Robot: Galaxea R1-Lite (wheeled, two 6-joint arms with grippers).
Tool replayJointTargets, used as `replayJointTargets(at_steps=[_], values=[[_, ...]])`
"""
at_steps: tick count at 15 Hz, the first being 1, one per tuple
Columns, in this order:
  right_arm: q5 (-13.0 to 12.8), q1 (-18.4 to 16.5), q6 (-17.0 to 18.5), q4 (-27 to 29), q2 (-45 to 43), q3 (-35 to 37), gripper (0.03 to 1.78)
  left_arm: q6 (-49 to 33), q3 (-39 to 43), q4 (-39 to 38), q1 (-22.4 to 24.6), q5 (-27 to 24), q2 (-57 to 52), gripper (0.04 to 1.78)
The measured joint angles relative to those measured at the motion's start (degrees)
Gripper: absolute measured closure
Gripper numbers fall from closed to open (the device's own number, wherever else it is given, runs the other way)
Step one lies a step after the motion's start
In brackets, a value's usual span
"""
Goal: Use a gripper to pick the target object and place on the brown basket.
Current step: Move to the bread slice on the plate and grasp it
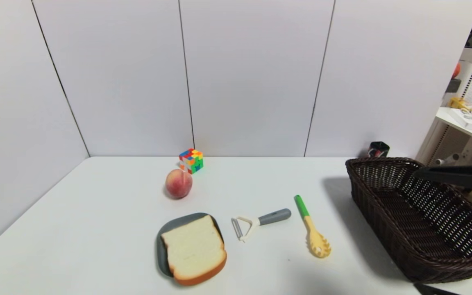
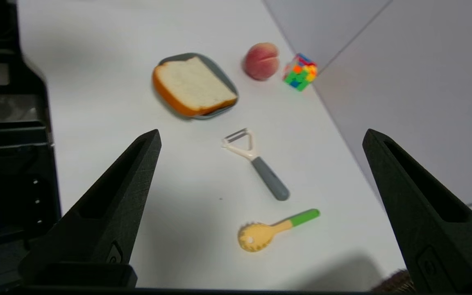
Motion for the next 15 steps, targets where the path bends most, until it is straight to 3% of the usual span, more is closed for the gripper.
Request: replayJointTargets(at_steps=[5, 10, 15], values=[[-0.68, 8.83, -0.62, -2.26, 10.45, 0.16, 0.11, 0.00, 0.00, -0.02, 0.00, 0.00, 0.00, 0.13], [-7.30, 17.51, -0.82, -3.05, 17.03, 0.60, 0.11, 0.02, 0.00, -0.02, 0.00, 0.00, 0.02, 0.13], [-8.13, 22.47, -3.11, -8.09, 23.37, 1.23, 0.11, 0.02, 0.00, 0.00, 0.00, 0.00, 0.00, 0.13]])
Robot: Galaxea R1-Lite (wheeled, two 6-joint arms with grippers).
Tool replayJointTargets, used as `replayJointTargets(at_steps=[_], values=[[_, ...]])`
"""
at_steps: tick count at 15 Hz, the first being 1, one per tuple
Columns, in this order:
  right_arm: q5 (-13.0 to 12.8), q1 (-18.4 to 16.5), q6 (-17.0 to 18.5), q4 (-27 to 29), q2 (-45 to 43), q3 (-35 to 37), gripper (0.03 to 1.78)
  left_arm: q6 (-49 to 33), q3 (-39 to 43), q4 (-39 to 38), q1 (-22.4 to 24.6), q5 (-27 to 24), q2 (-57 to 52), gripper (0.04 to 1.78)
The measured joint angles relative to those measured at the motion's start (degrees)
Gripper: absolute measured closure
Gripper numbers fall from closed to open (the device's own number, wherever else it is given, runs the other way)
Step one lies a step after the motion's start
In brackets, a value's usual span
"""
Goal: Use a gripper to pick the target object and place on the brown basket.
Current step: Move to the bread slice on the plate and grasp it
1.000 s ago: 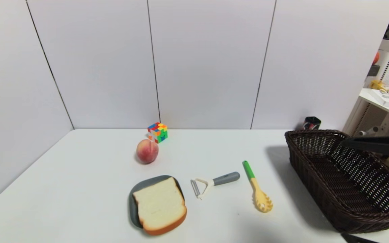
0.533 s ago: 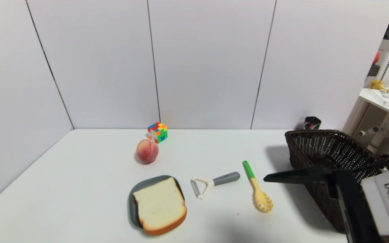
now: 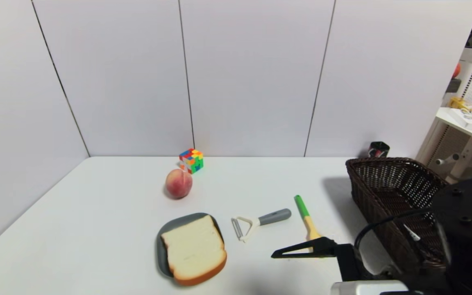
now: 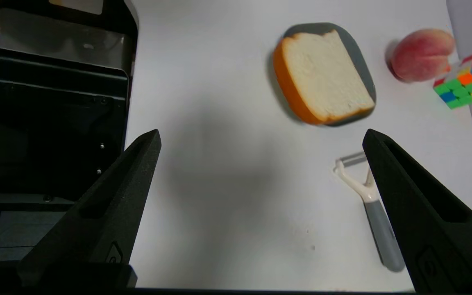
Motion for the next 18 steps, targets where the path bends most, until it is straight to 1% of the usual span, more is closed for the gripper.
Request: replayJointTargets(at_steps=[2, 4, 8, 9, 13, 15, 16, 18], values=[[-0.13, 1.85, -0.13, -2.13, 3.04, -0.55, 0.11, -0.02, 0.00, 0.00, 0.00, 0.00, 0.02, 0.13], [-1.23, 3.19, -0.16, -3.86, 6.46, -1.46, 0.11, -0.02, 0.00, -0.02, 0.00, 0.00, 0.02, 0.13], [-2.26, 4.24, -1.27, -7.31, 13.92, -3.80, 0.11, 0.00, 0.00, 0.00, 0.00, 0.00, 0.00, 0.13], [-2.95, 4.30, -1.79, -8.80, 15.95, -4.30, 0.11, 0.01, 0.00, 0.00, 0.00, -0.02, 0.02, 0.13], [-8.59, 3.97, -2.43, -18.51, 25.04, -6.21, 0.11, -0.02, 0.00, 0.00, 0.00, -0.02, 0.00, 0.13], [-11.19, 3.73, -2.45, -20.13, 28.78, -8.92, 0.11, -0.02, 0.00, 0.00, 0.00, 0.00, 0.00, 0.13], [-11.98, 3.51, -2.47, -20.54, 30.33, -10.19, 0.11, 0.00, 0.00, 0.00, 0.00, 0.00, 0.00, 0.13], [-12.37, 3.06, -2.78, -22.05, 32.70, -11.90, 0.11, 0.00, 0.00, 0.00, 0.00, 0.00, 0.00, 0.13]])
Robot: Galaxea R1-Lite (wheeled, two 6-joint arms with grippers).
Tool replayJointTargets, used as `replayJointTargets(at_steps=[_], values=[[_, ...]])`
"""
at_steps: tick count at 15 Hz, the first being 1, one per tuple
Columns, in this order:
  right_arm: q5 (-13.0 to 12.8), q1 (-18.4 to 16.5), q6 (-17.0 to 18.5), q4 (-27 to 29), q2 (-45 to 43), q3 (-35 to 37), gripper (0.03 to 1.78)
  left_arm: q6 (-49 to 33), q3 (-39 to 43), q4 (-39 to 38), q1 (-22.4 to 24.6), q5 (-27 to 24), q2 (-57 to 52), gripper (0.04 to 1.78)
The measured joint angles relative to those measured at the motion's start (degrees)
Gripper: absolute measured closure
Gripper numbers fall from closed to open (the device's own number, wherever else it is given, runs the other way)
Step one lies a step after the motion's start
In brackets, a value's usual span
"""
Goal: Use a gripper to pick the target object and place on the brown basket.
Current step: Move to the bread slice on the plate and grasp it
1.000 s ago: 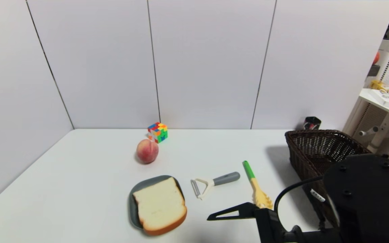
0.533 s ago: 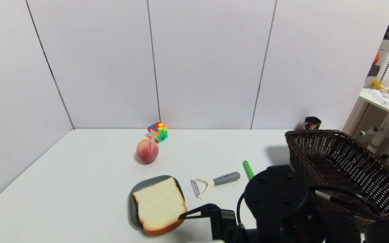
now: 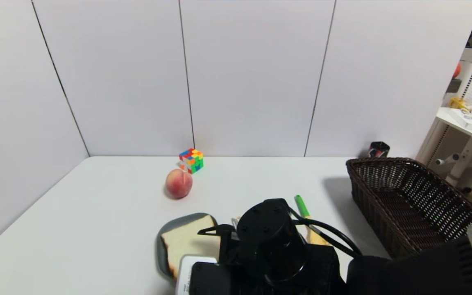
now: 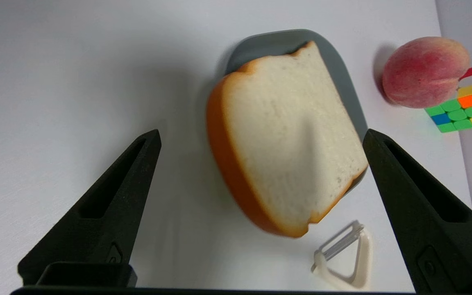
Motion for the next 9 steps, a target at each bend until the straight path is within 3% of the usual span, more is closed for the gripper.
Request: replayJointTargets(at_steps=[5, 9], values=[[0.04, -1.21, -1.08, -0.41, 3.08, -1.74, 0.11, 0.01, 0.00, 0.00, 0.00, 0.00, 0.00, 0.13], [0.02, -1.40, -1.05, -0.33, 4.36, -2.73, 0.74, 0.00, 0.00, 0.00, 0.00, 0.00, 0.00, 0.13]])
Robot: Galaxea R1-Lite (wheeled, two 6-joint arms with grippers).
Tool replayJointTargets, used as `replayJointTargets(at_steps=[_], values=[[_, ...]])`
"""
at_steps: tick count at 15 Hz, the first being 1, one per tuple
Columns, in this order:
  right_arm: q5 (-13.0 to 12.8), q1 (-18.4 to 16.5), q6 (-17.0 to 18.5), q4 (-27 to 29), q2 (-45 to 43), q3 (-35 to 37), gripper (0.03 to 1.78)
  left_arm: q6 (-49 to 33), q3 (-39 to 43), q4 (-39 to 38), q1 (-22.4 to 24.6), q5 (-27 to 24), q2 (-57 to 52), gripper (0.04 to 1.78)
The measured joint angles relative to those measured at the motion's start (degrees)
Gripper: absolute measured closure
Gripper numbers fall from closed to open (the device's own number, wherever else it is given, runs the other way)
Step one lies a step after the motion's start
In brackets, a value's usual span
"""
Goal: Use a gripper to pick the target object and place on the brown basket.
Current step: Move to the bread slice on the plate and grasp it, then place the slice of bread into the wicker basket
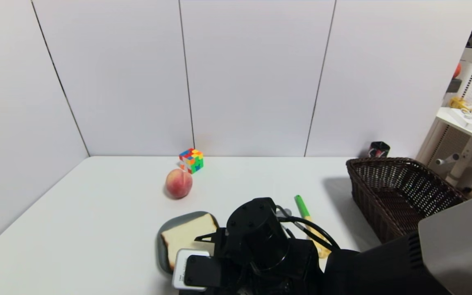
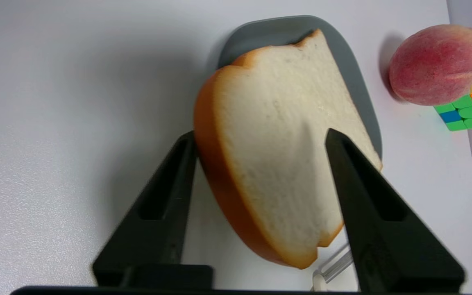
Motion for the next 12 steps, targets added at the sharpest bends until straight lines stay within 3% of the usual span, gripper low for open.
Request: replayJointTargets(at_steps=[3, 4, 5, 12], values=[[-0.32, -0.05, 0.16, 0.38, 0.33, 0.09, 1.06, 0.00, 0.00, 0.00, 0.00, 0.00, 0.00, 0.13], [-0.82, -0.02, 0.24, 0.27, 0.30, 0.18, 1.48, 0.00, 0.00, 0.00, 0.00, 0.00, 0.00, 0.13], [-1.12, -0.05, 0.28, 0.20, 0.24, 0.27, 1.71, 0.00, 0.00, 0.00, 0.00, 0.00, 0.00, 0.13], [-1.15, 0.02, 0.27, 0.46, -1.41, -0.33, 1.71, -0.02, 0.00, 0.00, 0.00, 0.00, 0.00, 0.13]])
